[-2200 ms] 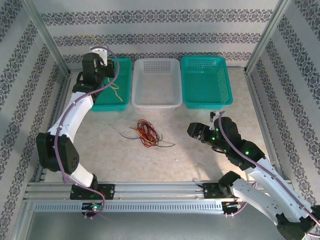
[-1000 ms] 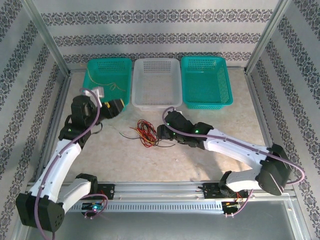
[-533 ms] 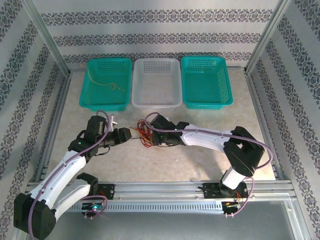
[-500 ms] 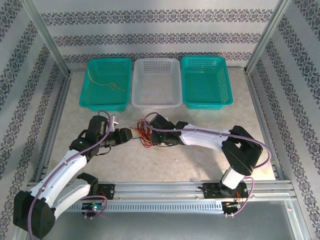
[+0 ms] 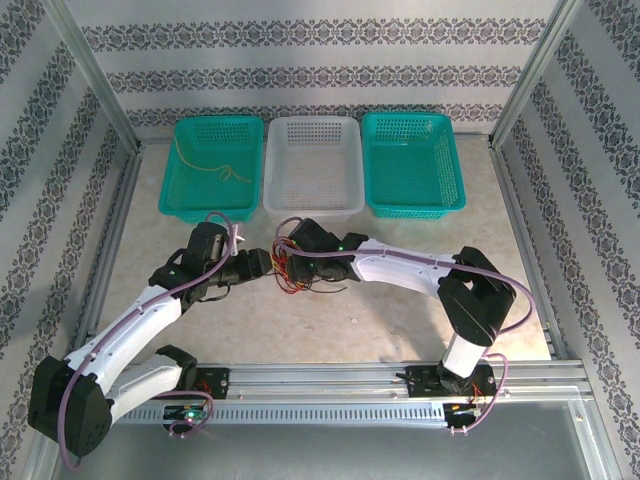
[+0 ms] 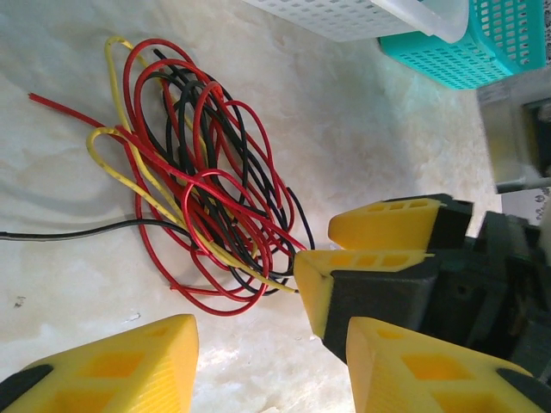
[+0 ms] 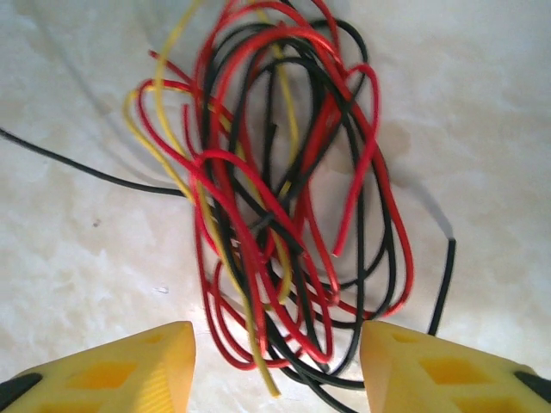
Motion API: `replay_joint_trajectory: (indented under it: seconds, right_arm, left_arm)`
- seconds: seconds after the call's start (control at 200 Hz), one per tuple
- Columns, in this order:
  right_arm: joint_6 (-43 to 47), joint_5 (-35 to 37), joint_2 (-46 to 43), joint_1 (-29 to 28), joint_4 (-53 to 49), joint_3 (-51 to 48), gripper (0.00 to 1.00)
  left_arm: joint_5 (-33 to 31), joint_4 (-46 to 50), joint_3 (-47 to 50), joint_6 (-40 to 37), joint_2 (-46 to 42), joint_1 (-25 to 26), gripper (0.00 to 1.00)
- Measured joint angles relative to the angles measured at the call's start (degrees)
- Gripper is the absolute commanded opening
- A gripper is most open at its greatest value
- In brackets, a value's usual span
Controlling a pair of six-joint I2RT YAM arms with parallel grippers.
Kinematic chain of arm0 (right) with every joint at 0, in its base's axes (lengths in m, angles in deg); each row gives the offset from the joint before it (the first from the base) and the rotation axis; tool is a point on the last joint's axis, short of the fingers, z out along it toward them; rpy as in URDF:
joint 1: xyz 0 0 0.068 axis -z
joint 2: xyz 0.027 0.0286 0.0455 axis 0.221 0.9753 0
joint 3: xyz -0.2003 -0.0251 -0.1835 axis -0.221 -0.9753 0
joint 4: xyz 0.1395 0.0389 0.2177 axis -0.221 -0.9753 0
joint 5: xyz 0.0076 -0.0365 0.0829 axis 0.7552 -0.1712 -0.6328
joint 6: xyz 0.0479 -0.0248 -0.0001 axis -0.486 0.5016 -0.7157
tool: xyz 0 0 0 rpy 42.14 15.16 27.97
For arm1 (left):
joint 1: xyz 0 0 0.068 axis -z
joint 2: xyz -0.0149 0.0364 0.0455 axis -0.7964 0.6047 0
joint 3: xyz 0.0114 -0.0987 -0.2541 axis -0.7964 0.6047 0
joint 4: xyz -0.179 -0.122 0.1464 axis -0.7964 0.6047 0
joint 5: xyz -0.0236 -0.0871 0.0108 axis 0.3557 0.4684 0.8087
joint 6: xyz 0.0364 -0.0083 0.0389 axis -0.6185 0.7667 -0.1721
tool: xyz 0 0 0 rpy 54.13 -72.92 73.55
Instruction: Untangle the cables
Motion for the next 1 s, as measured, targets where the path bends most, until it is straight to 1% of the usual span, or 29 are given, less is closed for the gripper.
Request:
replay_joint_trajectory:
  seconds: [0.045, 0.13, 0.185, 0.26, 0.345, 0.495, 0.53, 0.61, 0.74, 0.799, 0.874, 0.999]
  right_arm:
    - [1.4, -0.1, 0.8, 0.0, -0.9, 1.8, 0.51]
    - [3.2, -0.2, 2.4, -0.1, -2.2, 4.2, 0.55]
    - [4.3, -0.7, 3.8, -0.1, -3.0, 5.5, 0.54]
    - [5.7, -0.8, 6.1, -0.1, -4.3, 7.2, 0.49]
    - [7.4, -0.8, 8.6, -0.5, -6.1, 8.9, 0.39]
    - [8.5, 0.5, 10.1, -0.8, -9.2, 9.9, 0.08]
    - [8.7, 0.9, 10.1, -0.8, -9.9, 10.1, 0.04]
    - [9.5, 1.6, 9.5, -0.9, -10.6, 10.1, 0.03]
    - [10.0, 2.4, 4.3, -1.6, -11.1, 9.9, 0.02]
    - [10.0, 2.9, -0.3, -2.6, -10.7, 9.4, 0.0]
    - [10.0, 3.3, -6.8, -3.6, -9.4, 8.4, 0.0]
    - [9.5, 3.5, -16.4, -4.2, -5.9, 5.8, 0.0]
  left_arm:
    - [-0.2, 0.0, 0.0, 0.0, 0.0, 0.0, 0.49]
    - [-0.2, 0.0, 0.0, 0.0, 0.1, 0.0, 0.5]
    - [-0.2, 0.0, 0.0, 0.0, 0.1, 0.0, 0.51]
    - [-0.6, 0.0, 0.0, 0.0, 0.1, 0.0, 0.52]
    - [-1.0, 0.1, -0.1, -0.3, 0.1, 0.0, 0.52]
    - [-1.3, 0.1, -0.1, -0.9, 0.1, 0.0, 0.52]
    - [-1.3, 0.1, -0.1, -0.9, 0.1, 0.0, 0.52]
    - [-1.5, 0.1, -0.1, -1.0, 0.1, 0.0, 0.53]
    - [-0.6, 0.0, -0.1, -1.0, 0.1, 0.0, 0.56]
    - [0.9, -0.9, -0.1, -0.8, 0.3, 0.0, 0.58]
    - [2.8, -3.3, -0.1, 0.0, 0.9, 0.3, 0.61]
    - [5.0, -7.5, -0.1, 0.7, 2.8, 2.9, 0.64]
